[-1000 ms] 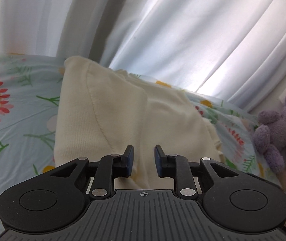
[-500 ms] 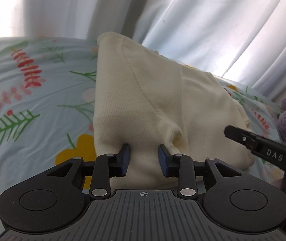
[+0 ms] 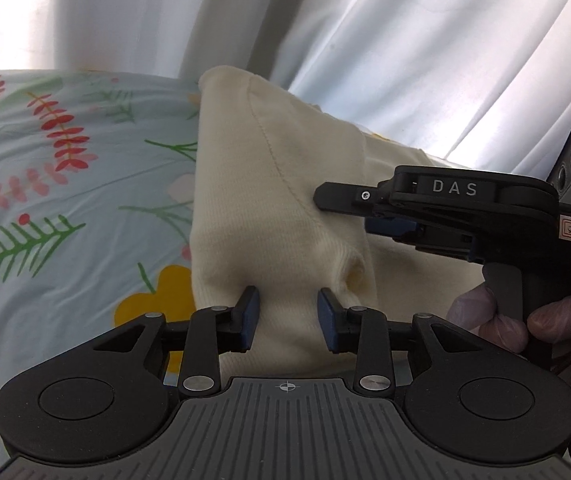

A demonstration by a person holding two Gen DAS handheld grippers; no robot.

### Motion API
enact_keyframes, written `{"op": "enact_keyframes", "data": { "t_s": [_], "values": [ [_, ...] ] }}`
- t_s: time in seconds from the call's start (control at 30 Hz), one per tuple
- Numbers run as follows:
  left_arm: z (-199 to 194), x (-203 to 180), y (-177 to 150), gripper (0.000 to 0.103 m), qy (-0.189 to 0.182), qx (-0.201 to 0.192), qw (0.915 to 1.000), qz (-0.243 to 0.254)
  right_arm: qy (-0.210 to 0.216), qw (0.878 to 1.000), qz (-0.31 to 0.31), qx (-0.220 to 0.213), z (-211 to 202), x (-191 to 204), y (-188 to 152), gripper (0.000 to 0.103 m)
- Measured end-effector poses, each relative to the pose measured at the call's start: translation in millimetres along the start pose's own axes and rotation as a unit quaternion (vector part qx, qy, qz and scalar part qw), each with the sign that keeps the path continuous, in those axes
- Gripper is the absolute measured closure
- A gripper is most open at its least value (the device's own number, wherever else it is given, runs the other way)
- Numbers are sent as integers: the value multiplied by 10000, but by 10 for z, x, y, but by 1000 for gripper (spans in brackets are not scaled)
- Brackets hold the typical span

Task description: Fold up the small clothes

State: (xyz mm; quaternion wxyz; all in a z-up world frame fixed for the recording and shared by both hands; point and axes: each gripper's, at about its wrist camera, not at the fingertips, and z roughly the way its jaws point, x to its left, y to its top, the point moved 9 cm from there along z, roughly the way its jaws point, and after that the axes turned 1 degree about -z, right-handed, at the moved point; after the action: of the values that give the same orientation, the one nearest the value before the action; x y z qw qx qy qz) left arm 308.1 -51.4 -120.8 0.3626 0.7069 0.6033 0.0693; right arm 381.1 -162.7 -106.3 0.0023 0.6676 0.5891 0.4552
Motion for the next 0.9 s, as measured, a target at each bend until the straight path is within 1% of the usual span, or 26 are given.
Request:
{"op": "enact_keyframes", "data": {
  "t_s": [0.07, 0.17, 0.3, 0.37, 0.43, 0.53, 0.57, 0.73, 0.83, 0.9],
  "values": [
    [-22, 12, -2, 66, 20, -6, 10000, -57, 26, 10000, -4, 21, 5, -16, -1, 83],
    [-92, 27, 4, 66, 82, -3, 9999, -139, -20, 9999, -158, -31, -28, -21, 12, 89],
    [-255, 36, 27, 60, 229, -141, 9996, -80, -317, 9960, -789, -286, -148, 140, 42, 91],
    [-334, 60, 44, 60, 288, -232, 9993, -56, -367, 9939, -961, -392, -241, 203, 72, 91],
    [-363, 95, 53, 59, 338, -248, 9991, -85, -524, 9908, -1144, -499, -347, 229, 104, 91],
    [-301, 113, 39, 59, 366, -142, 9992, -126, -724, 9874, -1275, -589, -453, 195, 148, 91],
    [-273, 103, 39, 59, 366, -115, 9992, -127, -820, 9857, -1346, -594, -458, 182, 165, 91],
    [-229, 45, 46, 59, 275, -44, 9995, -140, -1034, 9823, -1461, -547, -544, 109, 147, 91],
    [-259, 36, 70, 59, 253, -107, 9996, -79, -1153, 9802, -1469, -664, -700, 24, 140, 91],
    [-258, 49, 89, 58, 276, -141, 9995, -81, -1327, 9782, -1414, -740, -791, -85, 127, 91]
  ]
}}
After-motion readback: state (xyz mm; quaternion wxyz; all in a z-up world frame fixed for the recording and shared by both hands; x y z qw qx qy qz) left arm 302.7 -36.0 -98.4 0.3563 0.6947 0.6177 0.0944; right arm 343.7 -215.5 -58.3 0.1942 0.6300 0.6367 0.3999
